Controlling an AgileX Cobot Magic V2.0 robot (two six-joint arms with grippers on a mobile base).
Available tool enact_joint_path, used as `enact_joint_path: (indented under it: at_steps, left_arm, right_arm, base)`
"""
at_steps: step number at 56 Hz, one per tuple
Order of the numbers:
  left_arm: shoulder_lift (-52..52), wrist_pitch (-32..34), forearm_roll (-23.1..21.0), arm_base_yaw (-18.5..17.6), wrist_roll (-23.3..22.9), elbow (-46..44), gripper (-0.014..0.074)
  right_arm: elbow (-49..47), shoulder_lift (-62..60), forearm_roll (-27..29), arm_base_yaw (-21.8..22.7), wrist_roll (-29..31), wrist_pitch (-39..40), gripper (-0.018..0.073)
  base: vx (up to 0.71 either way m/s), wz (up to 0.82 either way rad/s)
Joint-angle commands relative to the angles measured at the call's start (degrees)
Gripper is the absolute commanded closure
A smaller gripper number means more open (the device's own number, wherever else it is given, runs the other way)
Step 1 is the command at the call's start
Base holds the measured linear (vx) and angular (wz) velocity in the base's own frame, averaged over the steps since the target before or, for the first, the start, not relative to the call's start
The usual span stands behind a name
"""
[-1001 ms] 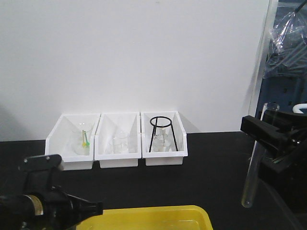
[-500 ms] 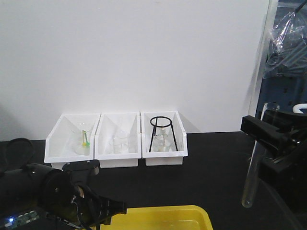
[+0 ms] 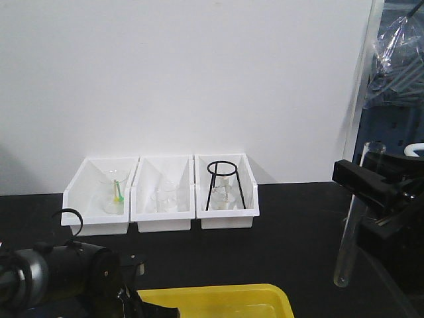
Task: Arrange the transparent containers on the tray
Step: 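Lower the left-held tube into the yellow tray and open the left gripper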
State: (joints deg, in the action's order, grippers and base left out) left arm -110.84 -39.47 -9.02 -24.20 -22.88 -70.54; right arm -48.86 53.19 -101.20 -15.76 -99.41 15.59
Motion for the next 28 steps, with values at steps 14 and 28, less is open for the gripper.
enact_joint_path:
  at_steps: [14, 28]
  left_arm:
    - [2.6, 2.4, 2.7, -0.1, -0.4, -1.8, 0.0351]
    - [2.7, 2.7, 5.9, -0.1, -1.1, -1.8, 0.0184]
  right_arm:
    - [-1.7, -0.6, -1.6, 0.3, 0.0, -1.3, 0.0571]
    - [-1.7, -0.6, -1.6, 0.3, 0.0, -1.3, 0.0571]
  base:
    - [0.0, 0.0]
    - [0.0, 0.0]
